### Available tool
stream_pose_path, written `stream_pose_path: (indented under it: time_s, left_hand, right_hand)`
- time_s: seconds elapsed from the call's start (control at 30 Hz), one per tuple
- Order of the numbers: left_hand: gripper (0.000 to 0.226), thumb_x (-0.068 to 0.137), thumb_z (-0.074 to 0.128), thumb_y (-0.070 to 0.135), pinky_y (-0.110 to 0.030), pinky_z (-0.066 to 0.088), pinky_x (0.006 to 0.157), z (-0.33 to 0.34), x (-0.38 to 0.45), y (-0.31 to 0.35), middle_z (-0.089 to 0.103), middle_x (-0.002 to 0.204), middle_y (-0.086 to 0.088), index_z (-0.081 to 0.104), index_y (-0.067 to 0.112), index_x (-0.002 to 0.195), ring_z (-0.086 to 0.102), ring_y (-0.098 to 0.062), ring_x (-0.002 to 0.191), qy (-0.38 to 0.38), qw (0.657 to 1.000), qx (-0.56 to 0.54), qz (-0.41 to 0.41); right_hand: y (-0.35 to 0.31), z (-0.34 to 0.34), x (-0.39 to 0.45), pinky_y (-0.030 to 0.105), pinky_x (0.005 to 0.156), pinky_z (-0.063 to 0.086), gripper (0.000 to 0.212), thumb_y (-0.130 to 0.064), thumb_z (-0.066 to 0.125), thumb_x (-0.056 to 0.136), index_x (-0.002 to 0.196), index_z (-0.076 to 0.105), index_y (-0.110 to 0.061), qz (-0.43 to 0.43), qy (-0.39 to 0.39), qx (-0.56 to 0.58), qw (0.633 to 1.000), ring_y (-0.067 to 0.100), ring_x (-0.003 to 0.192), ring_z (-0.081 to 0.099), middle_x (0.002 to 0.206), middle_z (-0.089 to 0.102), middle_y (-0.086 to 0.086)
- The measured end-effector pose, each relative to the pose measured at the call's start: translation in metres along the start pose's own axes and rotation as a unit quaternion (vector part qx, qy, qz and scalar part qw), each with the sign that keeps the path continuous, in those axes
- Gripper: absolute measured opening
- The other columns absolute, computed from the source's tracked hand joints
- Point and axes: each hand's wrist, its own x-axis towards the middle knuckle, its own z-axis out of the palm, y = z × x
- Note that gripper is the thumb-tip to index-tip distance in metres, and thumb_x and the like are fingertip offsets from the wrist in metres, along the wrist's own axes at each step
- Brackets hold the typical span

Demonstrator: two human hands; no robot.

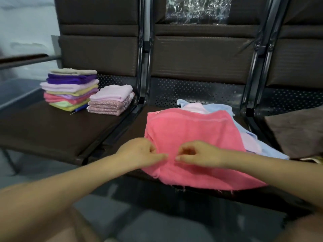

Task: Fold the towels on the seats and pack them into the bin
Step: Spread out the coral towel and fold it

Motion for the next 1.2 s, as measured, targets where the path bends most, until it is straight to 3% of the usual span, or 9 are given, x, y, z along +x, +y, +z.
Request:
stream_pose_path:
  time_s: [0.13, 0.33, 0.43, 0.5, 0.57, 0.67, 0.87, 1.07, 1.2]
  left_hand:
    - [0.056, 0.074, 0.06, 0.067, -0.032, 0.043, 0.058, 0.027, -0.03, -0.009, 0.051, 0.056, 0.0, 0.056, 0.013, 0.061, 0.053, -0.017, 0.061, -0.019, 1.0, 0.011, -0.022]
    - [0.031, 0.08, 0.06, 0.033, -0.038, 0.048, 0.064, 0.034, -0.039, -0.017, 0.054, 0.061, -0.001, 0.046, 0.014, 0.06, 0.056, -0.021, 0.062, 0.039, 0.998, -0.057, 0.014]
    - [0.022, 0.088, 0.058, 0.025, -0.034, 0.052, 0.058, 0.029, -0.04, -0.025, 0.062, 0.064, -0.003, 0.055, 0.011, 0.07, 0.063, -0.019, 0.055, 0.103, 0.982, -0.152, 0.034]
    - [0.021, 0.094, 0.057, 0.015, -0.026, 0.053, 0.056, 0.017, -0.039, -0.027, 0.062, 0.063, 0.0, 0.061, 0.013, 0.073, 0.062, -0.014, 0.052, 0.143, 0.928, -0.345, 0.021]
    - [0.021, 0.096, 0.052, 0.007, -0.025, 0.055, 0.066, 0.002, -0.04, -0.031, 0.062, 0.072, -0.004, 0.061, 0.01, 0.077, 0.06, -0.01, 0.063, 0.165, 0.832, -0.53, 0.011]
    - [0.018, 0.098, 0.046, 0.01, -0.03, 0.047, 0.08, -0.003, -0.043, -0.044, 0.054, 0.087, -0.013, 0.058, 0.008, 0.084, 0.051, -0.02, 0.082, 0.13, 0.764, -0.631, 0.019]
    - [0.024, 0.086, 0.046, 0.025, -0.034, 0.036, 0.07, 0.028, -0.051, -0.072, 0.042, 0.062, 0.005, 0.047, 0.021, 0.063, 0.041, -0.013, 0.066, 0.097, 0.905, -0.413, -0.043]
    - [0.018, 0.084, 0.067, 0.02, -0.038, 0.054, 0.066, 0.046, -0.053, -0.077, 0.054, 0.062, 0.003, 0.054, 0.015, 0.073, 0.052, -0.014, 0.061, 0.044, 0.928, -0.337, -0.151]
    - [0.023, 0.08, 0.071, 0.017, -0.03, 0.042, 0.065, 0.041, -0.052, -0.071, 0.052, 0.075, 0.005, 0.053, 0.021, 0.093, 0.05, -0.01, 0.068, 0.149, 0.952, -0.252, -0.091]
  right_hand:
    - [-0.003, 0.018, -0.02, 0.025, 0.071, 0.044, 0.032, -0.042, 0.074, 0.08, 0.103, 0.064, -0.023, -0.052, -0.005, -0.099, 0.994, 0.004, 0.07, 0.047, 0.079, 0.053, -0.012]
    - [-0.004, 0.02, -0.02, 0.035, 0.074, 0.047, 0.032, -0.039, 0.073, 0.081, 0.105, 0.063, -0.021, -0.064, 0.017, -0.121, 0.99, 0.009, 0.074, 0.048, 0.082, 0.053, -0.009]
    - [-0.004, 0.021, -0.025, 0.031, 0.077, 0.047, 0.037, -0.044, 0.073, 0.08, 0.108, 0.062, -0.023, -0.072, 0.017, -0.136, 0.988, 0.007, 0.078, 0.049, 0.087, 0.053, -0.01]
    - [-0.003, 0.02, -0.031, 0.025, 0.079, 0.046, 0.046, -0.051, 0.073, 0.077, 0.113, 0.059, -0.026, -0.081, 0.011, -0.138, 0.987, 0.002, 0.081, 0.048, 0.092, 0.05, -0.014]
    - [0.001, 0.019, -0.036, 0.018, 0.081, 0.043, 0.056, -0.055, 0.072, 0.076, 0.121, 0.055, -0.027, -0.091, 0.004, -0.142, 0.986, -0.001, 0.087, 0.046, 0.097, 0.048, -0.017]
    - [0.008, 0.018, -0.039, 0.018, 0.09, 0.039, 0.064, -0.051, 0.073, 0.078, 0.131, 0.051, -0.023, -0.091, 0.014, -0.163, 0.982, 0.0, 0.098, 0.045, 0.108, 0.047, -0.015]
    - [0.018, 0.015, -0.044, 0.019, 0.09, 0.04, 0.067, -0.055, 0.052, 0.072, 0.13, 0.055, -0.021, -0.097, 0.017, -0.196, 0.976, 0.003, 0.101, 0.045, 0.108, 0.049, -0.01]
    - [0.021, 0.014, -0.049, 0.028, 0.083, 0.049, 0.052, -0.045, 0.052, 0.076, 0.122, 0.06, -0.022, -0.153, 0.031, -0.242, 0.958, 0.01, 0.099, 0.053, 0.109, 0.056, -0.004]
    - [0.02, 0.01, -0.051, 0.031, 0.075, 0.053, 0.036, -0.048, 0.055, 0.089, 0.098, 0.071, -0.017, -0.216, 0.068, -0.207, 0.952, 0.009, 0.087, 0.061, 0.097, 0.065, -0.005]
